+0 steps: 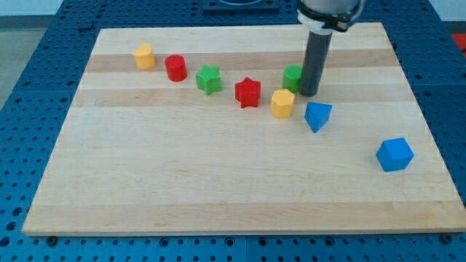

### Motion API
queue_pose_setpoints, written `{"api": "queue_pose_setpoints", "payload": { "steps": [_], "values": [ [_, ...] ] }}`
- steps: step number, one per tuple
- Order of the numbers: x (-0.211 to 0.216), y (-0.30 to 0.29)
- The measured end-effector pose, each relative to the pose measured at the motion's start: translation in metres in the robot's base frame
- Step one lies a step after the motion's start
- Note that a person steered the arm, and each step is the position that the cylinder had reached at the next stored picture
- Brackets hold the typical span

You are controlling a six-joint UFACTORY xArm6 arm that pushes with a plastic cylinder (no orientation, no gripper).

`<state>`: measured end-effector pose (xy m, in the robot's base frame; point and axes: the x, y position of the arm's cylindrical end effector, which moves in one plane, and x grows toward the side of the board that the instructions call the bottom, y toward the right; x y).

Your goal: Move the green circle to the top of red star

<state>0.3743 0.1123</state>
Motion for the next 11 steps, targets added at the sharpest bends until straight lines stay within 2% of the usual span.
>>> {"api": "queue_pose_setpoints", "payload": {
  "steps": [1, 3, 4, 6, 8, 11],
  "values": [
    [-0.007, 0.007],
    [-0.057, 0.011],
    [-0.057, 0.007],
    [-0.057, 0.048],
    [-0.035, 0.024],
    [-0.026, -0.063]
  ]
}}
